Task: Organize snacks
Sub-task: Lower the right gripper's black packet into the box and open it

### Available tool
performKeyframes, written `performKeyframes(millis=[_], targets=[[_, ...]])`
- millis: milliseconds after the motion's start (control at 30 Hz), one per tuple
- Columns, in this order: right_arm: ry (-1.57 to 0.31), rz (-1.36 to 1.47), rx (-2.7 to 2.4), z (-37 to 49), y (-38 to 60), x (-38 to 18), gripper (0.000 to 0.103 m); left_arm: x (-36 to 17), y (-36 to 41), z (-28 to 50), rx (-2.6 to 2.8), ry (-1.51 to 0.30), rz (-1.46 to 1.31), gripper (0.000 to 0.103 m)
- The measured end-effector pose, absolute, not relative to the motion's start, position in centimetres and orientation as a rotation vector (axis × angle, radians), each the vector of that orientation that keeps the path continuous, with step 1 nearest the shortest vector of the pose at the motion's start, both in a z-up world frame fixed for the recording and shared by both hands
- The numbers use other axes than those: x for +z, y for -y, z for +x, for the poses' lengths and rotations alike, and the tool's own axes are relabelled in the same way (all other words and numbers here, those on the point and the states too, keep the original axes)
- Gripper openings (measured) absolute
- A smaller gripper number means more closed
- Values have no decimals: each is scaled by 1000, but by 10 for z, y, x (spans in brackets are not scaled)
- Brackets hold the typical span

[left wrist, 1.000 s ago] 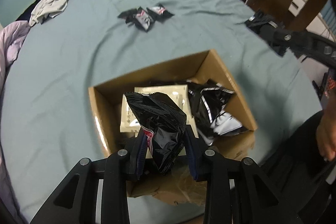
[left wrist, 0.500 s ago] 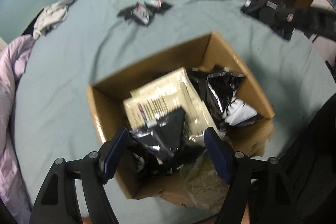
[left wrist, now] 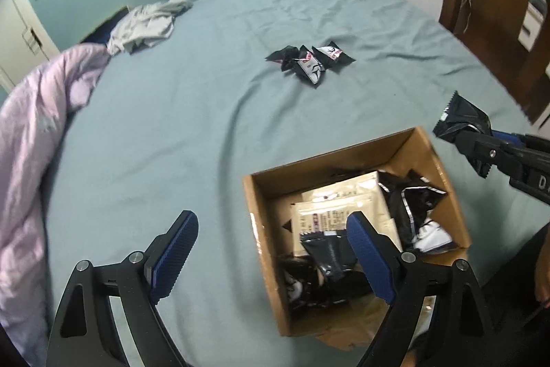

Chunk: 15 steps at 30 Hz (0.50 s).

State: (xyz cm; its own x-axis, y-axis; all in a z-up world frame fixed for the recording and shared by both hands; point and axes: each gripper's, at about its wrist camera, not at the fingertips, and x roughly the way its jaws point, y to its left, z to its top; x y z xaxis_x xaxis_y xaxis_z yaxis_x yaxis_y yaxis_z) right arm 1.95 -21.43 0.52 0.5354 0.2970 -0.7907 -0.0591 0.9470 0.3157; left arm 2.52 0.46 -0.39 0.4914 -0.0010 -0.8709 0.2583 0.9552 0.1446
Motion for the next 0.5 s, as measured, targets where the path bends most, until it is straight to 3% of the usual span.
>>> performKeyframes(millis=[233,500], targets=[[-1071,207,339,34,184,-12,32,-1,-1,24,-198,-1040,287,89],[-1094,207,341,43,176,-18,44,-10,-5,28,-197,-1100,255,89]])
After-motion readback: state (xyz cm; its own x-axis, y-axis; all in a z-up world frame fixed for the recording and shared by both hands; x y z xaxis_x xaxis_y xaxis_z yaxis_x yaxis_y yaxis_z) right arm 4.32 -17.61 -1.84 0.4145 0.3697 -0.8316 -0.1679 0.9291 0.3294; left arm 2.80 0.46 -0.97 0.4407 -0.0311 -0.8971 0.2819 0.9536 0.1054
